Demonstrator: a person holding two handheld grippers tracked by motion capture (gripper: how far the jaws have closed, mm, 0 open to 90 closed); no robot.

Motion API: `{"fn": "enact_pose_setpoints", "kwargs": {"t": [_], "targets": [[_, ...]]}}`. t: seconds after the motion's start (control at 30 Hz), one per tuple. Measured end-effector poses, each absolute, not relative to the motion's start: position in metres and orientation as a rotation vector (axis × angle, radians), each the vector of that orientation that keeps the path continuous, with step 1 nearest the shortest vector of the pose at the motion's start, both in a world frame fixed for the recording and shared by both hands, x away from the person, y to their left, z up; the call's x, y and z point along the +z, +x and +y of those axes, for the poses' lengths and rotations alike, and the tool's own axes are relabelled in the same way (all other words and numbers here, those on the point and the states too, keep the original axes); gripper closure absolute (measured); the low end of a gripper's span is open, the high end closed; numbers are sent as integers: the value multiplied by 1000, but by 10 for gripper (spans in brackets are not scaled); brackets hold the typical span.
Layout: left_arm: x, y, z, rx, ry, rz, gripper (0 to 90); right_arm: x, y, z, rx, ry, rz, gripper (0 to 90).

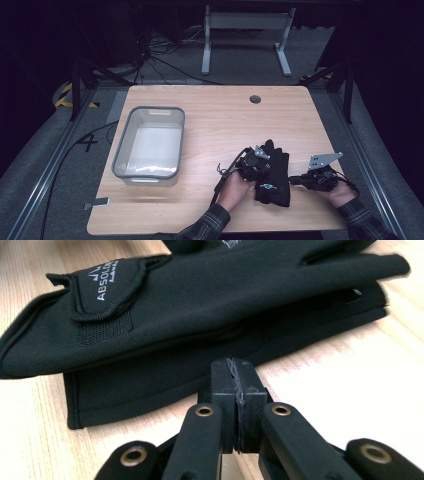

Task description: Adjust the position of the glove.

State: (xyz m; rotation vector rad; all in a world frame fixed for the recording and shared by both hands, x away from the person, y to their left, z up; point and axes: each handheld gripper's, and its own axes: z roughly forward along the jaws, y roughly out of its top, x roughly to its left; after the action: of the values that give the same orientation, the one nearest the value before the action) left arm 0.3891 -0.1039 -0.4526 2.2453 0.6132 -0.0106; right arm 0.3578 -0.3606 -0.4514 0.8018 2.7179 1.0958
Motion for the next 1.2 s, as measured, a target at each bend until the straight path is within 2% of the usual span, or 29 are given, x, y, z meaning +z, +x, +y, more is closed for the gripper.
{"fn": "enact_pose_setpoints", "kwargs": {"t": [0.33, 0.63, 1.0, 1.2], "targets": [[-454, 392, -106, 13, 2274, 605, 895, -455, 358, -356, 1098, 788, 2747, 900], [-448, 407, -91, 51, 2313, 648, 896, -457, 357, -326, 1125, 659, 2784, 900], [-445, 428, -84, 32, 2350, 646, 897, -461, 363, -299, 1178, 576, 2787, 900], [-443, 430, -81, 6, 2342, 642, 896, -459, 362, -301, 1159, 577, 2781, 887]]}}
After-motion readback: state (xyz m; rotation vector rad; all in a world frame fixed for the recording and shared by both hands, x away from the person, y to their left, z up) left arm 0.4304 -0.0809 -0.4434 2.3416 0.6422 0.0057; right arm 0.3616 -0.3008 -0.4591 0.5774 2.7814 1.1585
